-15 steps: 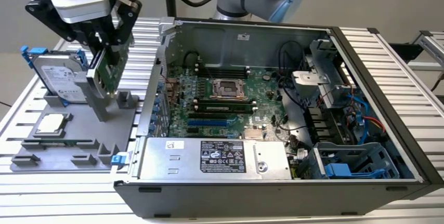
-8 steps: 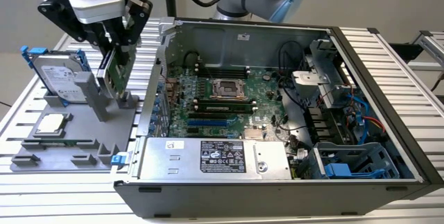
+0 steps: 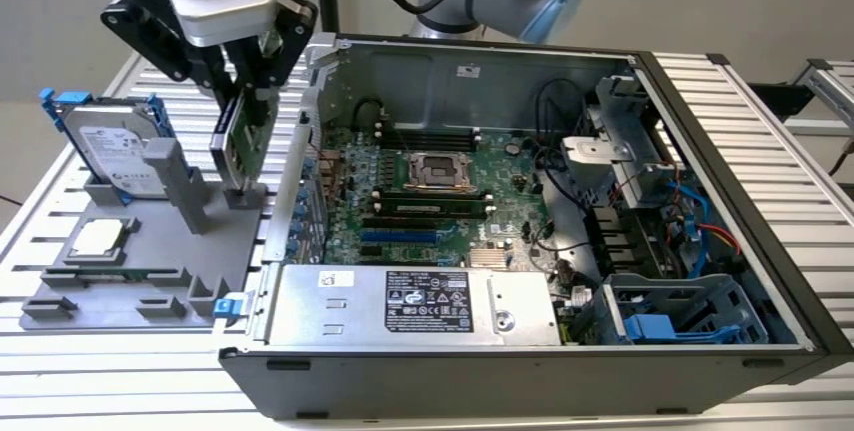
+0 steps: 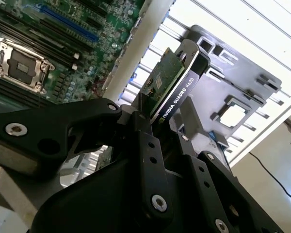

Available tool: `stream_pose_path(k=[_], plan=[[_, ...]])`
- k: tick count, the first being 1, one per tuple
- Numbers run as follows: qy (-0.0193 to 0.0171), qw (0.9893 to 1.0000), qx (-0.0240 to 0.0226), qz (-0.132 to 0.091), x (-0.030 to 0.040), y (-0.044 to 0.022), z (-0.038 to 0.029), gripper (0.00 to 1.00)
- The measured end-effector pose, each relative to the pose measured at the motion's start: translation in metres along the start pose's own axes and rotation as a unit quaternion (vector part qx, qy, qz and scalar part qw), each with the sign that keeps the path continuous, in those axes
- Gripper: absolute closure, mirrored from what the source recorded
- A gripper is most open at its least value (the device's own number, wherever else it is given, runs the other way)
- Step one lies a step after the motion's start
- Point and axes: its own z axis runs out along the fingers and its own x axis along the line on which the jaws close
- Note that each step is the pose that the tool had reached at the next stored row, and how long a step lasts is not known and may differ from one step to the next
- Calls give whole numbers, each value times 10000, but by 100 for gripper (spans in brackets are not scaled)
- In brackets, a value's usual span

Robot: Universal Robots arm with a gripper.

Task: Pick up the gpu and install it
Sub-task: 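Pick up the gpu and move the gpu toward the slot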

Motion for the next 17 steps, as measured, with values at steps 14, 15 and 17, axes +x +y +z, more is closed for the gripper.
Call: stream_pose_path(k=[14,15,17], plan=[[0,10000,0,0,-276,12,6,100],[0,10000,1,0,-296,12,6,100],[0,10000,1,0,-335,14,7,100]])
